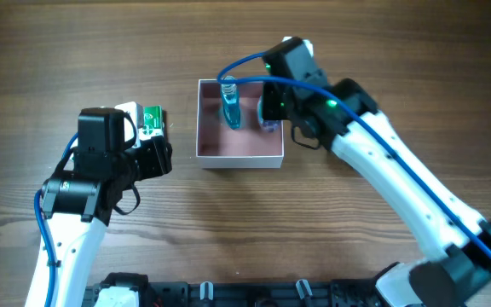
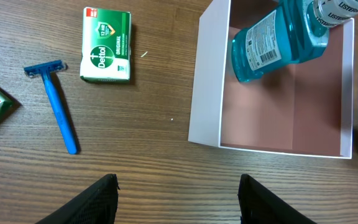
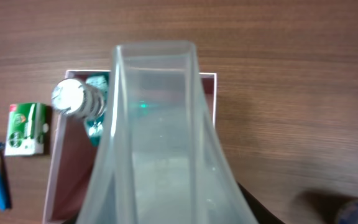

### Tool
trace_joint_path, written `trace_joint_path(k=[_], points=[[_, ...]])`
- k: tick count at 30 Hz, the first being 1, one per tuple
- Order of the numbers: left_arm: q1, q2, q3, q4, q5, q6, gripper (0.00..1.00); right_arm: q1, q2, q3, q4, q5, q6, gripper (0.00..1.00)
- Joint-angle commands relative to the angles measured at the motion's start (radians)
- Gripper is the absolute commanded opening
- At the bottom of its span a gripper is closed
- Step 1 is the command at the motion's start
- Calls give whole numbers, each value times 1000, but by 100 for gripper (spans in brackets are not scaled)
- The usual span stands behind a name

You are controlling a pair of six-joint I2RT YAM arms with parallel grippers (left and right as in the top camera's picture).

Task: Pack container
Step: 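Carry the foam soap bottle into the box beside the mouthwash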

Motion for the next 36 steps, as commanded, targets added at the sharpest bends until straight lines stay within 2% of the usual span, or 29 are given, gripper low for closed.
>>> trace_joint_path(k=[1,19,36], points=[[-5,5,21,0,-5,2,62,8,43,34,55,26,45,4],[-5,5,21,-11,-5,2,65,8,257,34,195,87,73,4],[-5,5,21,-11,-5,2,66,8,325,33,267,85,69,5]])
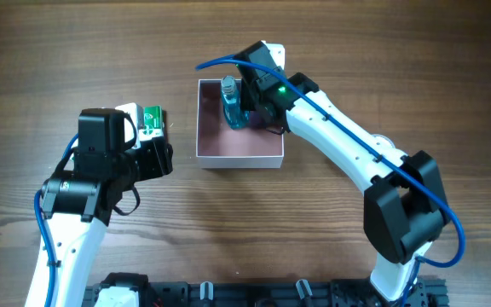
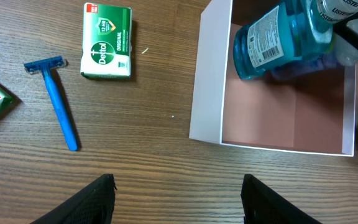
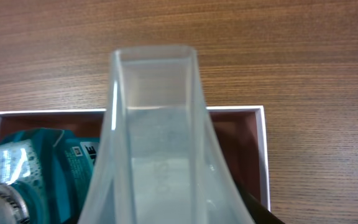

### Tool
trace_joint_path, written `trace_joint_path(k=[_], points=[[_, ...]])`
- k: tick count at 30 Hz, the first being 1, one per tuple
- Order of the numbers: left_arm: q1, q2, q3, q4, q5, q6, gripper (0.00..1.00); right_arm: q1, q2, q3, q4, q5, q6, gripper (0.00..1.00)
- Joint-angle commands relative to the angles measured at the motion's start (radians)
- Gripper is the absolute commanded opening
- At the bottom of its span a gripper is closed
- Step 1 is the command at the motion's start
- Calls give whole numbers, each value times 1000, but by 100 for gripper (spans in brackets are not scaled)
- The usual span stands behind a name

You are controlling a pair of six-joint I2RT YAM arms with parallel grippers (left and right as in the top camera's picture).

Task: Pack container
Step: 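Carry the foam soap bottle into the box beside the mouthwash, then release the foam soap bottle and withdraw the right gripper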

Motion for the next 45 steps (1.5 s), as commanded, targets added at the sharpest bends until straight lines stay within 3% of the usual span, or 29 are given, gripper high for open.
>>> trace_joint_path(k=[1,3,6,8,10,17,23,45], points=[[-5,5,21,-1,-5,2,66,8,27,33,12,29,10,9],[-5,5,21,-1,-5,2,66,8,32,33,13,18,-10,24],[-5,5,21,-1,-5,2,66,8,32,33,13,13,-16,38],[-5,5,21,-1,-5,2,66,8,32,33,13,13,-23,58],[-5,5,21,-1,-5,2,66,8,32,33,13,13,-39,59],[-5,5,21,-1,-5,2,66,8,31,33,8,-3,-69,86],[-5,5,21,-1,-5,2,66,8,23,33,-32,-13,-67,100],[-5,5,21,-1,-5,2,66,7,-110,33,-145,52,-68,99]])
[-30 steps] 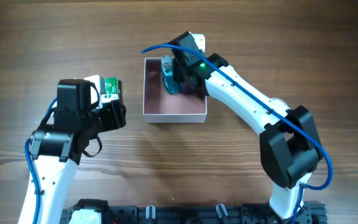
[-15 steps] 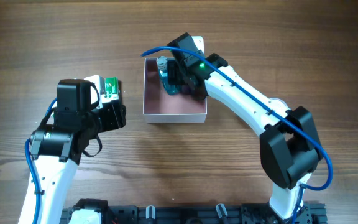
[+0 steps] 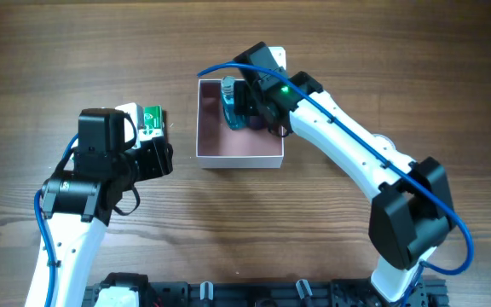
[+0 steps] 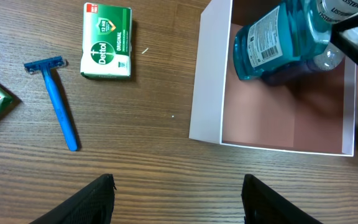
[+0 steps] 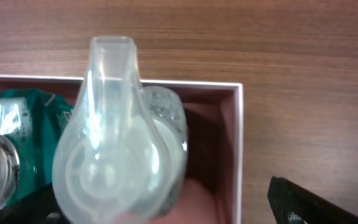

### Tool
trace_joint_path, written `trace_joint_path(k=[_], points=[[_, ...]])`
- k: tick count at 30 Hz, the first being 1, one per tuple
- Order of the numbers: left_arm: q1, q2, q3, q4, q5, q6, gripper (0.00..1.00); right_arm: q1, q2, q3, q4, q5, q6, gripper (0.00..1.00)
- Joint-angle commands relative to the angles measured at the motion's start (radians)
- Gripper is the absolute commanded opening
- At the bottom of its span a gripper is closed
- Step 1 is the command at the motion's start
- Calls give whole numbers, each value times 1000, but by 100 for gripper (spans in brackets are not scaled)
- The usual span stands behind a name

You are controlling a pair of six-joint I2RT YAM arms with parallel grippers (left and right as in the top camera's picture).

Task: Pack container
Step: 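Release the foam soap bottle and withdraw the right gripper, then move the right gripper down onto the white round tub and grasp it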

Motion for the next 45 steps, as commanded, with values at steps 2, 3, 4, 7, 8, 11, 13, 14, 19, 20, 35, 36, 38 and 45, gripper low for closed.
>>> trace_joint_path(k=[2,3,4,7,8,11,13,14,19,20,35,36,38,45], points=[[-5,5,21,-1,-5,2,66,2,-94,22,-56,40,-3,100],[-5,5,21,-1,-5,2,66,2,-107,22,-69,40,-3,100],[-5,5,21,-1,-5,2,66,-1,-131,22,-93,40,-6,100],[-5,5,21,-1,-5,2,66,-19,-204,23,-139,40,-35,100],[-5,5,21,-1,-6,2,66,-30,-239,23,-156,42,-50,100],[-5,5,21,0,-6,2,66,-97,-361,23,-233,85,16,100],[-5,5,21,0,-6,2,66,-183,-445,23,-302,83,124,100],[-5,5,21,-1,-6,2,66,-224,-473,23,-329,75,159,100],[-5,5,21,0,-5,2,66,-537,-549,21,-489,-103,215,100],[-5,5,21,0,-5,2,66,-603,-540,15,-517,-144,190,100],[-5,5,21,0,-6,2,67,-740,-190,-113,-554,-300,19,100],[-5,5,21,0,-5,2,67,-740,-168,-119,-551,-300,16,100],[-5,5,21,0,-5,2,67,-740,-133,-135,-537,-306,2,100],[-5,5,21,0,-5,2,67,-736,-62,-223,-446,-341,-5,100]])
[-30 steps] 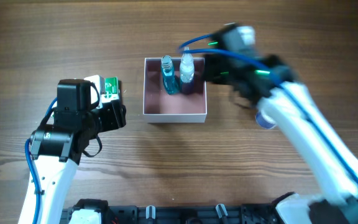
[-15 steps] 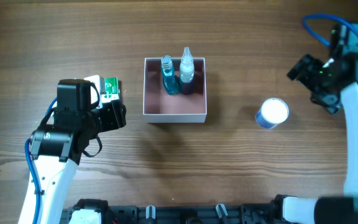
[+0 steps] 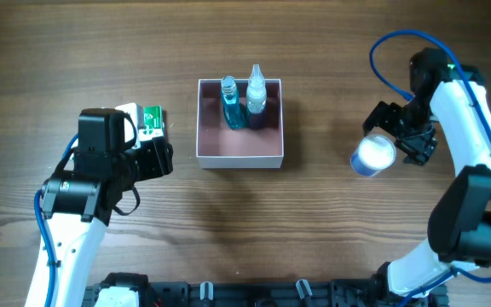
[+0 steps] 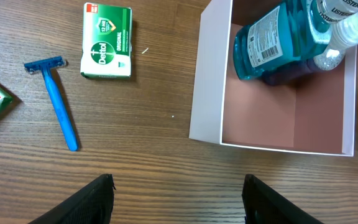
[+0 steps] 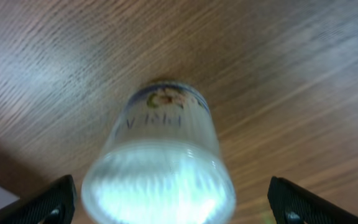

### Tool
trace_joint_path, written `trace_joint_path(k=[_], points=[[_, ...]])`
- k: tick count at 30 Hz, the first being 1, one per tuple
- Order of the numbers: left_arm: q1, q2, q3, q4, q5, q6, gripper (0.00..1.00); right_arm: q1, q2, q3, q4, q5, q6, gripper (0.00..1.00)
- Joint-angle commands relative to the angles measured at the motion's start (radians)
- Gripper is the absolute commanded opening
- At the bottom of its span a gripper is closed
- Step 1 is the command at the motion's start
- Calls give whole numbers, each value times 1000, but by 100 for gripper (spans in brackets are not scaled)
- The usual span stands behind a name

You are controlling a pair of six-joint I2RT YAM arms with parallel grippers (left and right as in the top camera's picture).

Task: Pack container
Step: 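Move the right gripper down onto the white round tub and grasp it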

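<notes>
The white box (image 3: 239,155) with a pink floor holds a blue mouthwash bottle (image 3: 230,104) and a clear nozzle-topped bottle (image 3: 256,92), upright side by side at its back wall. Both also show in the left wrist view, the blue bottle (image 4: 278,40) and the clear bottle (image 4: 344,34). A white-lidded jar (image 3: 373,155) stands on the table to the right. My right gripper (image 3: 388,143) is open, its jaws on either side of the jar (image 5: 160,162) and apart from it. My left gripper (image 3: 162,158) hangs open and empty left of the box (image 4: 207,81).
Left of the box lie a green Dettol soap box (image 4: 107,41), a blue razor (image 4: 58,102) and a second green packet at the frame's edge. In the overhead view my left arm covers most of them; only the soap box (image 3: 150,119) shows.
My right gripper has left the box, and the clear bottle now stands there alone. The gripper is now far to the right, open around the white-lidded jar. The left arm has not moved.
My right gripper held the clear bottle at the box's back right corner. Then it held it over the box beside the blue bottle, then low inside it. Now the bottle stands free and the gripper is at the jar. The left gripper stayed open throughout.
</notes>
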Motion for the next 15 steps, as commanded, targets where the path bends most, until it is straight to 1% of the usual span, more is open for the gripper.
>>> trace_joint_path(k=[1,11,15], points=[[-5,5,21,0,-5,2,67,6,40,-65,56,-34,-17,100],[-5,5,21,0,-5,2,67,56,41,-132,145,-37,-23,99],[-5,5,21,0,-5,2,67,80,41,-134,157,-38,-22,92]])
